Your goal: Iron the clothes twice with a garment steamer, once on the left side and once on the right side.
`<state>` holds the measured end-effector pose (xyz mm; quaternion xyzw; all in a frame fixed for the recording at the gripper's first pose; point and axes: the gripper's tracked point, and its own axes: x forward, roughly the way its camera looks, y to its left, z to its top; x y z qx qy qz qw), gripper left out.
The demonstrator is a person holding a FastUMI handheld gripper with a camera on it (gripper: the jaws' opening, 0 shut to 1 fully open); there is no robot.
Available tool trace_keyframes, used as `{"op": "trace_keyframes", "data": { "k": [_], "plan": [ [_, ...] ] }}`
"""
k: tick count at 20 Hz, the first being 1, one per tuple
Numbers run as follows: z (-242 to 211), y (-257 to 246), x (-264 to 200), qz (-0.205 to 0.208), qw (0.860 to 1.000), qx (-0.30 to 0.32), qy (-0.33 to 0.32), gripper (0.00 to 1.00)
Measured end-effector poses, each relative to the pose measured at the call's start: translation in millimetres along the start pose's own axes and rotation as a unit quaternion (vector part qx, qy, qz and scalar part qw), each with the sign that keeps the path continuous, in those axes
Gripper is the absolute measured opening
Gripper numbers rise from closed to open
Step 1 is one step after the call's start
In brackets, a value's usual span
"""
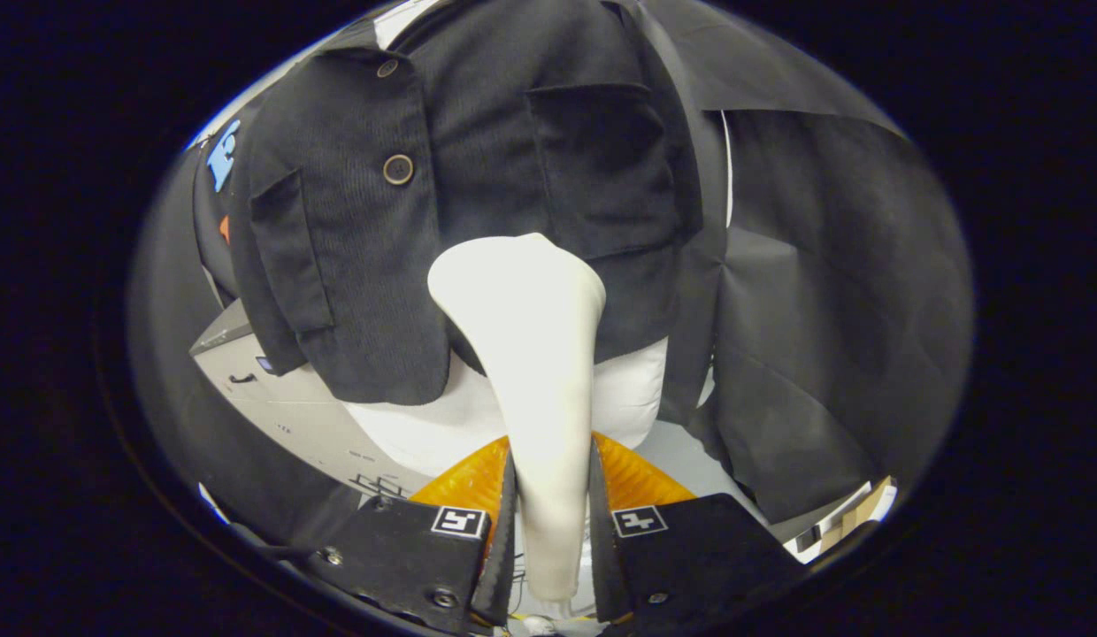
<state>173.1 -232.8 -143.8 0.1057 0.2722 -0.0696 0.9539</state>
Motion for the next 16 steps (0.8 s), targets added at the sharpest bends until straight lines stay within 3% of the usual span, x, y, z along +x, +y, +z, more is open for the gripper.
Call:
{"op": "trace_keyframes", "data": {
  "k": [8,16],
  "plan": [
    [12,23,-75,-0.037,0.998,0.003,-0.06,0.38],
    [0,93,-192,-0.044,0.991,-0.009,-0.127,0.39]
  ]
}}
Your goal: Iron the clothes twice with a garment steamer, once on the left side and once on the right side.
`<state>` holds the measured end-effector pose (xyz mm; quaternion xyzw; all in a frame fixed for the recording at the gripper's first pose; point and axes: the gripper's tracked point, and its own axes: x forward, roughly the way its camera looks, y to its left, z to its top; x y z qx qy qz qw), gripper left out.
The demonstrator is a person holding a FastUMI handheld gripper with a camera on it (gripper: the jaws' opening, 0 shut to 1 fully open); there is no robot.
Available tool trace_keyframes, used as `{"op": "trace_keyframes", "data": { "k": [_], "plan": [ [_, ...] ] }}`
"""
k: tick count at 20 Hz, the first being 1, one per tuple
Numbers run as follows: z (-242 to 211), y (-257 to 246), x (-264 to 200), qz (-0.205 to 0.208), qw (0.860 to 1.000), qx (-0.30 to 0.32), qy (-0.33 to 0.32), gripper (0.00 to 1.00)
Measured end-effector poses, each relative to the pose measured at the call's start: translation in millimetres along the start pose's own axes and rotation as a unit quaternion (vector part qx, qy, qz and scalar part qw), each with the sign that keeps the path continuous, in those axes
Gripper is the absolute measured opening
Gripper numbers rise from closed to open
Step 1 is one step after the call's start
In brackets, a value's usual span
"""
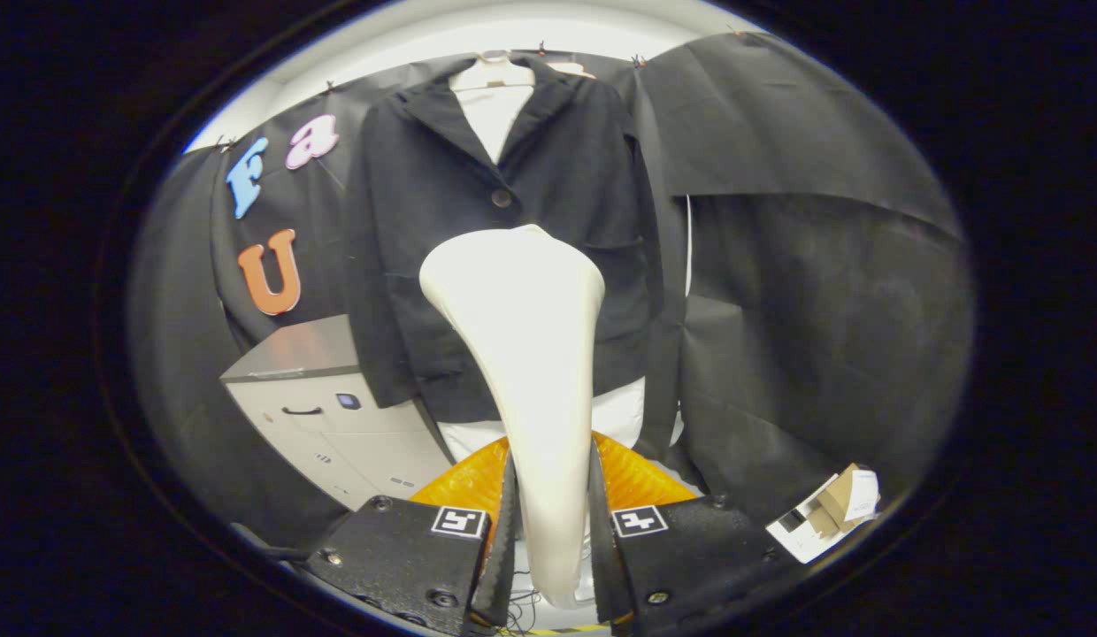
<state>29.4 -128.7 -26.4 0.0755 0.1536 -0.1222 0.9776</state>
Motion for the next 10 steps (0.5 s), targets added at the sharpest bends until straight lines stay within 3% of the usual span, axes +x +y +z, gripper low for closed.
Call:
{"op": "trace_keyframes", "data": {
  "k": [10],
  "plan": [
    [1,44,-115,0.033,0.998,-0.016,-0.05,0.39]
  ]
}}
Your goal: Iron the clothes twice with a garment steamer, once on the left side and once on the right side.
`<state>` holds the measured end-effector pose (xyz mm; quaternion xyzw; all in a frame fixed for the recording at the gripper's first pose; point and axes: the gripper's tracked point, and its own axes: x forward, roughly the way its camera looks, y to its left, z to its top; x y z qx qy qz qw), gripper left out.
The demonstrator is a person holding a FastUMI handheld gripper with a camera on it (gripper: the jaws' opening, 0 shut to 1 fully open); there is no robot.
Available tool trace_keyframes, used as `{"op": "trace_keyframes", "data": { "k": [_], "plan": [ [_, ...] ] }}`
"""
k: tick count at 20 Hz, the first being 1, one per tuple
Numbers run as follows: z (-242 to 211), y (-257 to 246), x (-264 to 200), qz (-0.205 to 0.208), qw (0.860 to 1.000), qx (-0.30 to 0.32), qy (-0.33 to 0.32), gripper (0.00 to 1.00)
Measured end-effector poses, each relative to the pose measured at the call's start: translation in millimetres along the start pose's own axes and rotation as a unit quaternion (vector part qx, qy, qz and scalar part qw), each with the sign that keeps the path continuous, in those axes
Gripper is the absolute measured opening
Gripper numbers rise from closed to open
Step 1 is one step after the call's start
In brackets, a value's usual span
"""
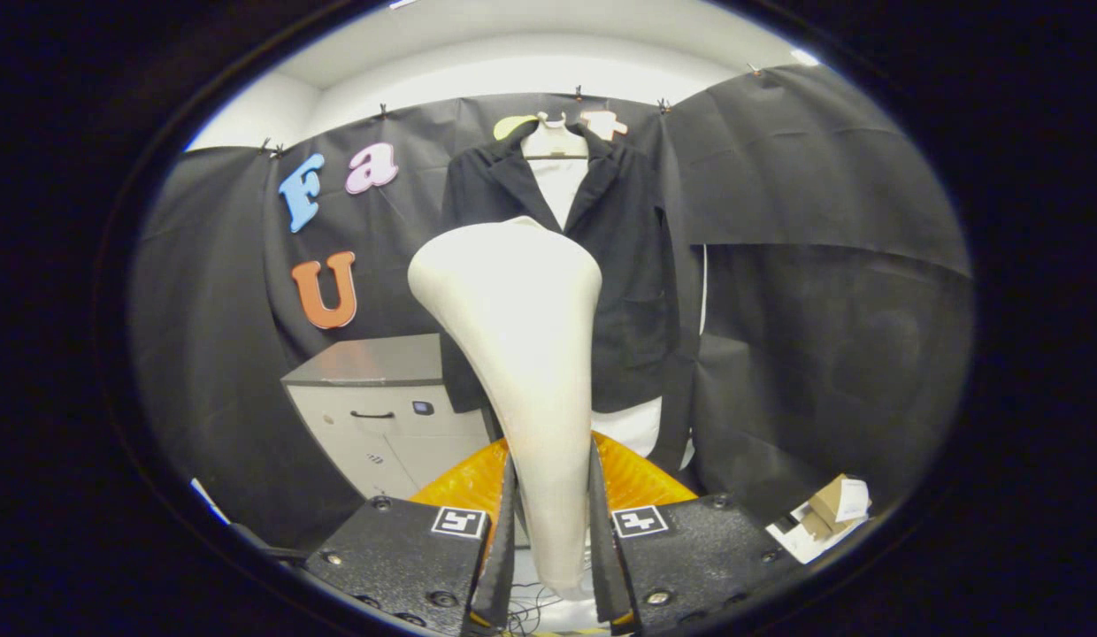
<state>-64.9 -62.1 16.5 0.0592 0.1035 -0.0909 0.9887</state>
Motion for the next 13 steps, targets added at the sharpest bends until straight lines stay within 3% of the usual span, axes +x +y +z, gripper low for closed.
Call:
{"op": "trace_keyframes", "data": {
  "k": [8,13],
  "plan": [
    [-30,31,-59,0.025,1.0,-0.008,-0.002,0.39],
    [-36,46,-71,0.039,0.999,-0.015,-0.001,0.39]
  ]
}}
